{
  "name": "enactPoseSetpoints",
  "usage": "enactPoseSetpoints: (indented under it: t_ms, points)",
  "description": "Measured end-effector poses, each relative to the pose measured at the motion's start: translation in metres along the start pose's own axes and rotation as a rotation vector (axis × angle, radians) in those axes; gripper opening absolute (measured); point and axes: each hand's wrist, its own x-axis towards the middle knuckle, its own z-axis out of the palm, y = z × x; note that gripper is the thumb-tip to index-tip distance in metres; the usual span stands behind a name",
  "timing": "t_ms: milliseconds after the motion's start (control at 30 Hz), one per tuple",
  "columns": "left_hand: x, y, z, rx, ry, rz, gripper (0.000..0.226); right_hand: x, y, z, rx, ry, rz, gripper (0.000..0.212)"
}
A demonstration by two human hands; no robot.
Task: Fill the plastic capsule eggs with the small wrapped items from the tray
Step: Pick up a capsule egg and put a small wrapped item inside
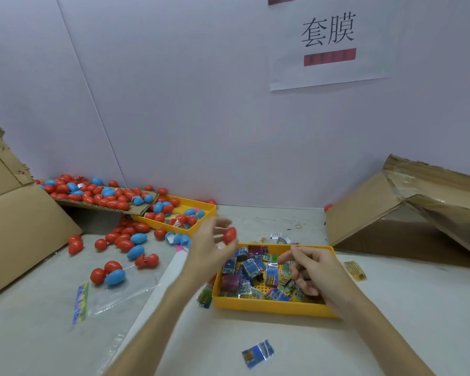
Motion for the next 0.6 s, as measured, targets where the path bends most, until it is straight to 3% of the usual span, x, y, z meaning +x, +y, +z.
enactPoseSetpoints:
  t_ms: [67, 167, 233, 400, 600]
  points:
    - [-0.024, 0.010, 0.016, -0.027, -0.024, 0.035, 0.032, -0.002, 0.001, 0.001, -0.104, 0.050, -0.080, 0.025]
    - [-0.042, 0.018, 0.026, -0.024, -0.020, 0.085, 0.032, -0.009, 0.006, 0.006, -0.521, 0.186, -0.303, 0.018]
    - [-0.045, 0.019, 0.024, -0.033, 0.013, 0.116, 0.034, -0.011, 0.010, 0.013, -0.745, 0.180, -0.422, 0.018]
    - [-0.045, 0.016, 0.010, -0.141, 0.052, 0.079, 0.035, -0.001, 0.007, 0.025, -1.045, 0.135, -0.258, 0.033]
    - [-0.049, 0.020, 0.014, -0.210, 0.016, 0.045, 0.037, 0.001, 0.011, 0.025, -1.046, 0.158, -0.263, 0.008]
